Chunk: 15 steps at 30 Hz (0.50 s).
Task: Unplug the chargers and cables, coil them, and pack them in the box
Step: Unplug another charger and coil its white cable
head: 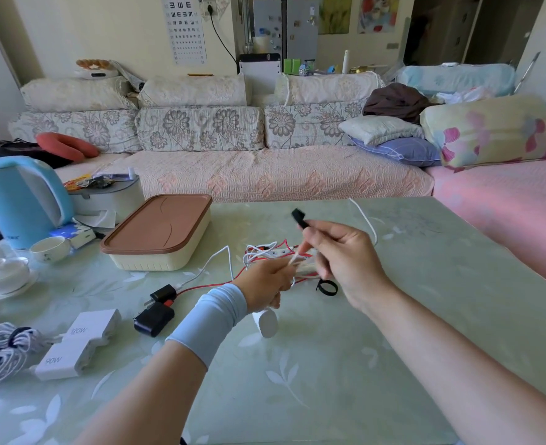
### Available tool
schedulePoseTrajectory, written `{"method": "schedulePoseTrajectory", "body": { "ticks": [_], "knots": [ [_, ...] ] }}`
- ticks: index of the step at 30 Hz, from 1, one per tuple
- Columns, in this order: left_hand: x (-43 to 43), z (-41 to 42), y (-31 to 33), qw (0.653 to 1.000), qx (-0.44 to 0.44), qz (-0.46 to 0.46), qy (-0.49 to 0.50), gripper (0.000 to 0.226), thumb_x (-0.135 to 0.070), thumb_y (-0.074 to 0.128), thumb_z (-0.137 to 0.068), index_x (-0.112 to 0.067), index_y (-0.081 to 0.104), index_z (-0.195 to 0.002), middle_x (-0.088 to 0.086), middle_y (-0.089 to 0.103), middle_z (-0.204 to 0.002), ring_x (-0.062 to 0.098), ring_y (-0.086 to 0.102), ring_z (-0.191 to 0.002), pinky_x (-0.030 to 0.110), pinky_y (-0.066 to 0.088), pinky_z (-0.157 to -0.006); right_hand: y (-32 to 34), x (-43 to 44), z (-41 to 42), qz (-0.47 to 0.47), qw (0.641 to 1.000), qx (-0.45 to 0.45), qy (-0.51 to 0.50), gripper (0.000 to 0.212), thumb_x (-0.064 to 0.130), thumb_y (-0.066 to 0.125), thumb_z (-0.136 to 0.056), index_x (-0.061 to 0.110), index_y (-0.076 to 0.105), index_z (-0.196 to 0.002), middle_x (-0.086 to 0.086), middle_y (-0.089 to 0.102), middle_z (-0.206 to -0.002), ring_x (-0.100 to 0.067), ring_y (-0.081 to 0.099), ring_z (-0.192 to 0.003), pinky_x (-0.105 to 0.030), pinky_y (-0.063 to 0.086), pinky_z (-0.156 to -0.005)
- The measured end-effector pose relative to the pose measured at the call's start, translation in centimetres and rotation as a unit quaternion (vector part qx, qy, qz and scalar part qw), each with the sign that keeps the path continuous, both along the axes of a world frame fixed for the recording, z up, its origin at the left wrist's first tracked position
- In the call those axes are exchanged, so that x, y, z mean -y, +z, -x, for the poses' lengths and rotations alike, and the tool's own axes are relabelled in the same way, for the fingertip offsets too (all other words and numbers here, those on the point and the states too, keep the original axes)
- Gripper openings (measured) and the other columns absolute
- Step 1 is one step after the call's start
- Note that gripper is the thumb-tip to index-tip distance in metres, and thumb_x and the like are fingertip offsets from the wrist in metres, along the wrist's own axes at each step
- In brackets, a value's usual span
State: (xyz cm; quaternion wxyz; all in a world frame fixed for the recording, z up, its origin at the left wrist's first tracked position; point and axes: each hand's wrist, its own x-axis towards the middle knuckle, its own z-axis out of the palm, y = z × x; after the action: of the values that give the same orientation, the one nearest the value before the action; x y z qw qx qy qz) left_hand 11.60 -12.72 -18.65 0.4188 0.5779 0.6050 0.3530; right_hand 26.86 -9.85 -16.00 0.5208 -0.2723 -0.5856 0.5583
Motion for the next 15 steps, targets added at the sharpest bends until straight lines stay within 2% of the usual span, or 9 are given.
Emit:
{"method": "schedulePoseTrajectory", "body": {
  "ticks": [2,4,6,8,10,12,13,15],
  "knots": [
    [-0.1,-0.3,-0.3,0.999,-0.042,-0.008,-0.008,0.025,-0.023,0.046,-0.099,-0.018,0.056,-0.078,0.001,0.049,-0.067,0.018,0.045,-0.049,0.033,0.045,-0.06,-0.1,1.1,0.4,0.025,0.998,0.046,0.043,0.011,0.008,0.065,-0.091,0.013,0.074,-0.093,-0.007,0.071,-0.069,-0.012,0.039,-0.031,-0.015,0.027,-0.037],
    [-0.3,-0.5,-0.1,0.999,-0.048,-0.019,0.006,0.021,-0.013,0.041,-0.098,-0.015,0.056,-0.083,0.004,0.051,-0.069,0.013,0.047,-0.046,0.033,0.047,-0.061,-0.8,1.5,0.6,0.05,0.993,0.103,0.038,0.007,0.013,0.068,-0.09,0.015,0.075,-0.088,-0.006,0.073,-0.07,-0.013,0.04,-0.031,-0.016,0.025,-0.037],
    [-0.3,-0.6,0.2,0.999,0.014,-0.025,0.024,0.023,-0.01,0.038,-0.099,-0.018,0.059,-0.091,0.002,0.047,-0.065,0.013,0.045,-0.046,0.032,0.047,-0.059,-1.3,1.2,0.7,0.066,0.989,0.134,0.005,0.008,0.018,0.071,-0.089,0.014,0.073,-0.082,-0.006,0.074,-0.072,-0.014,0.041,-0.032,-0.017,0.024,-0.039],
    [0.2,-0.5,0.8,0.997,0.075,-0.03,0.01,0.022,-0.017,0.042,-0.101,-0.023,0.062,-0.093,0.002,0.046,-0.066,0.016,0.043,-0.051,0.027,0.046,-0.054,-1.4,0.7,0.6,0.073,0.985,0.153,-0.026,0.015,0.021,0.072,-0.087,0.009,0.071,-0.077,-0.009,0.074,-0.072,-0.015,0.041,-0.033,-0.018,0.025,-0.039],
    [0.6,-0.3,1.2,0.992,0.123,-0.021,-0.007,0.013,-0.024,0.052,-0.094,-0.015,0.061,-0.096,0.005,0.046,-0.067,0.018,0.042,-0.052,0.026,0.044,-0.051,-1.2,0.4,0.6,0.081,0.983,0.162,-0.037,0.021,0.022,0.074,-0.086,0.001,0.071,-0.08,-0.014,0.074,-0.072,-0.015,0.039,-0.032,-0.018,0.026,-0.038],
    [0.7,-0.1,1.5,0.986,0.169,0.009,-0.009,0.027,-0.031,0.053,-0.079,-0.012,0.058,-0.097,0.006,0.045,-0.065,0.02,0.038,-0.051,0.025,0.041,-0.049,-1.2,0.5,0.6,0.095,0.981,0.167,-0.03,0.024,0.022,0.074,-0.086,-0.001,0.071,-0.082,-0.015,0.073,-0.07,-0.014,0.038,-0.032,-0.017,0.026,-0.036],
    [0.6,-0.1,1.5,0.982,0.187,0.018,-0.007,0.03,-0.034,0.052,-0.078,-0.01,0.057,-0.096,0.007,0.045,-0.064,0.02,0.035,-0.05,0.024,0.039,-0.047,-1.2,0.6,0.6,0.099,0.98,0.17,-0.024,0.023,0.023,0.073,-0.086,0.001,0.072,-0.08,-0.014,0.072,-0.069,-0.014,0.037,-0.032,-0.017,0.026,-0.036],
    [0.6,-0.3,1.5,0.979,0.202,0.02,0.015,0.03,-0.037,0.047,-0.093,-0.009,0.055,-0.089,0.006,0.046,-0.06,0.02,0.033,-0.048,0.021,0.036,-0.043,-1.3,0.8,0.7,0.103,0.979,0.172,-0.015,0.021,0.024,0.073,-0.086,0.007,0.072,-0.074,-0.011,0.07,-0.065,-0.014,0.037,-0.033,-0.018,0.025,-0.036]
  ]
}}
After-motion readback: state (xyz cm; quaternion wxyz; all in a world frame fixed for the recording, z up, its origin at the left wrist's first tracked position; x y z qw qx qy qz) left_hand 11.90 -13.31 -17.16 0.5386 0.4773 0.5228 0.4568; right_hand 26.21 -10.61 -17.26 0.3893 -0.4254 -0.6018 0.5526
